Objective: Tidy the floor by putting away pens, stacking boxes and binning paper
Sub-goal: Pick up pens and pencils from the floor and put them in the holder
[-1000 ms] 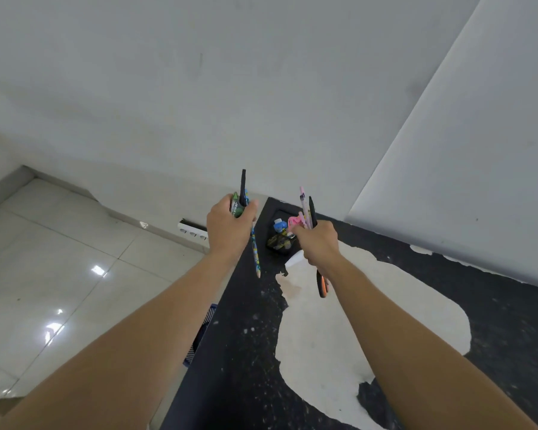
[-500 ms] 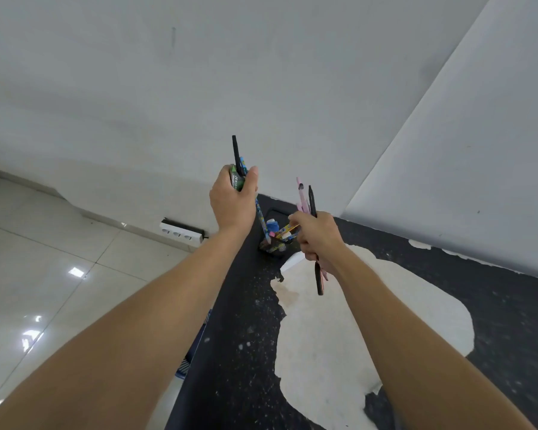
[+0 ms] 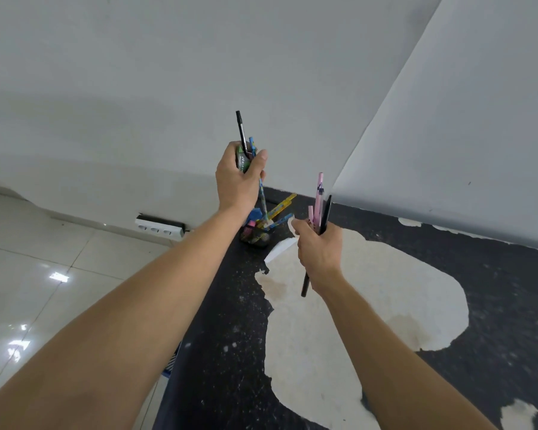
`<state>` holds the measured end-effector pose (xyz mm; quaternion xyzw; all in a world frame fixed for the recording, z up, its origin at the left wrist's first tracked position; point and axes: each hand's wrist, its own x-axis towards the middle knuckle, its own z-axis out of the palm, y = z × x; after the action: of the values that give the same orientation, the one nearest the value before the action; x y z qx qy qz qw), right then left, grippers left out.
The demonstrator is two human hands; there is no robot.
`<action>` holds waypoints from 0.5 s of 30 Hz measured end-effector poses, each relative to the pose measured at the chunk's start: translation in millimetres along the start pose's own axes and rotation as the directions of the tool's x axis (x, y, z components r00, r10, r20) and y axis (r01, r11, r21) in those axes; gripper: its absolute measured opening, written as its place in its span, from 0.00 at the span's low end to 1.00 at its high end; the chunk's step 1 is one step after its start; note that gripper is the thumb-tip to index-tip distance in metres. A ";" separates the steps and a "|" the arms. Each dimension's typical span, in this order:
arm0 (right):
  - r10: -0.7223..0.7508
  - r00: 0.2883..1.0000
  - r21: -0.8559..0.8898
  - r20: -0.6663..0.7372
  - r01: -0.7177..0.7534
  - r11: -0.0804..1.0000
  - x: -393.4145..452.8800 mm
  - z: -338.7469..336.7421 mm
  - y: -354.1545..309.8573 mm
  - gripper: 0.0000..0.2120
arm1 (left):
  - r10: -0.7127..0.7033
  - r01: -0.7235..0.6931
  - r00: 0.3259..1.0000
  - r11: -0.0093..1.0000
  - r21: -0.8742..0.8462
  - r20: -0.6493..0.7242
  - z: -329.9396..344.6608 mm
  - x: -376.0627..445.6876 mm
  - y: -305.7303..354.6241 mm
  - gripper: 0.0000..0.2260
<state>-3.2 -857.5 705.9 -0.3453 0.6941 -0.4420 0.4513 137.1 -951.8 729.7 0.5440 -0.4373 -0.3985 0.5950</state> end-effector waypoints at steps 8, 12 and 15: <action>0.029 0.999 0.033 0.031 -0.030 0.999 -3.2 -4.7 15.7 0.10 | -0.060 0.071 0.980 0.996 -0.055 0.187 1.1 1.3 -3.7 0.09; 0.016 0.997 0.061 0.077 -0.021 0.998 -2.6 0.4 12.2 0.10 | -0.156 0.188 0.938 0.979 -0.077 0.309 -7.1 -4.4 -12.2 0.08; 0.006 0.995 0.044 0.100 -0.011 0.999 0.7 3.8 13.7 0.09 | -0.197 0.239 0.916 0.968 -0.081 0.351 -12.7 -5.1 -17.1 0.09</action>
<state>-1.0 -854.3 692.3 -0.3539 0.6621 -0.4376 0.4949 147.7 -944.6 711.9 0.4750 -0.4447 -0.5763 0.4944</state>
